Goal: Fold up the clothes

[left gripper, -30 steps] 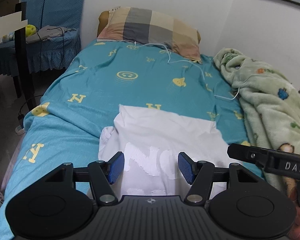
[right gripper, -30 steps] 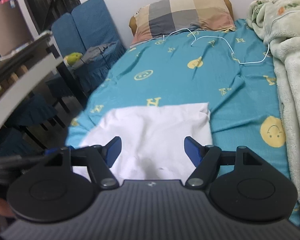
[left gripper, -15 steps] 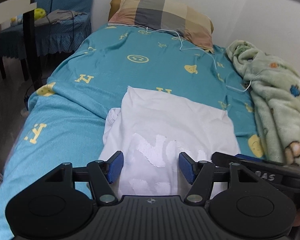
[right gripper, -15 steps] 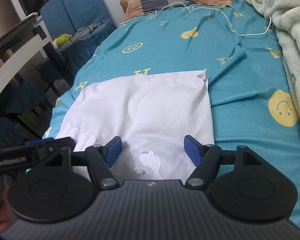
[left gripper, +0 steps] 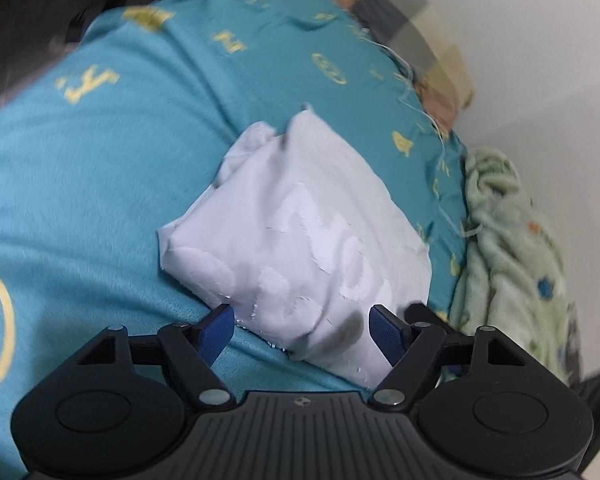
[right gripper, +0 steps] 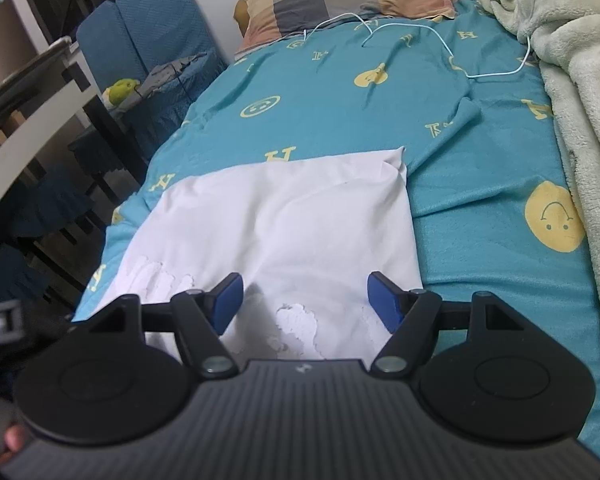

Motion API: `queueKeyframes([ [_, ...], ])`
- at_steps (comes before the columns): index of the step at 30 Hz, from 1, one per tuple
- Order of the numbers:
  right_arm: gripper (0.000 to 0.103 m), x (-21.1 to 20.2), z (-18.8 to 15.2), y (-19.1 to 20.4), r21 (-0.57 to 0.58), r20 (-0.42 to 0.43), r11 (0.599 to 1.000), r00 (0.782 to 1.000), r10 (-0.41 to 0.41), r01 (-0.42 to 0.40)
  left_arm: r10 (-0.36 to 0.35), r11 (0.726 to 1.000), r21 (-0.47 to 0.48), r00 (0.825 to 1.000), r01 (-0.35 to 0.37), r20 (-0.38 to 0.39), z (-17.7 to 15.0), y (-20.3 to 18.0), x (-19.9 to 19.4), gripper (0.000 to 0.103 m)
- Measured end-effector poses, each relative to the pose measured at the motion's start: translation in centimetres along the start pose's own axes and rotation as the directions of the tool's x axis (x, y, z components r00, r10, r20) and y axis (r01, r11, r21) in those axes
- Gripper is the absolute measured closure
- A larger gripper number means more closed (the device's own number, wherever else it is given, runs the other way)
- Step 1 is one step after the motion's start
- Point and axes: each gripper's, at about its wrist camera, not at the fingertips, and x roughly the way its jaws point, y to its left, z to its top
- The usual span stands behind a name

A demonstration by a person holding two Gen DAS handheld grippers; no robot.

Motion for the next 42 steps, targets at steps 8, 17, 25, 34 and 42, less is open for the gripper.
queueKeyframes([
  [8, 0.031, -2.1, -0.3, -1.3, 0.302, -0.001, 0.929, 0.975, 0.223, -0.212, -0.090, 0.980, -0.173, 0.995, 0.095, 0.042, 1.1, 2.5, 0.3, 0.073],
  [17, 0.030, 0.0, -3.9, -2.8, 0.740, 0.023, 0.568, 0.858, 0.513, -0.359, -0.230, 0.955, -0.167, 0.968, 0.244, 0.098, 1.6, 1.2, -0.9, 0.084],
  [25, 0.029, 2.9, -5.7, -6.1, 0.882, 0.103, 0.379, 0.900, 0.424, -0.279, -0.289, 0.926, -0.224, 0.952, 0.304, 0.099, 2.6, 2.0, -0.4, 0.084],
  [34, 0.066, 2.7, -5.2, -5.4, 0.842, 0.094, 0.468, 0.927, 0.363, -0.268, -0.262, 0.928, -0.260, 0.964, 0.266, 0.050, 2.0, 2.9, -0.2, 0.045],
  [42, 0.072, 1.3, -4.3, -5.7, 0.813, 0.133, 0.490, 0.920, 0.369, -0.314, -0.299, 0.921, -0.285, 0.951, 0.266, -0.076, 0.2, 2.1, 2.8, 0.021],
])
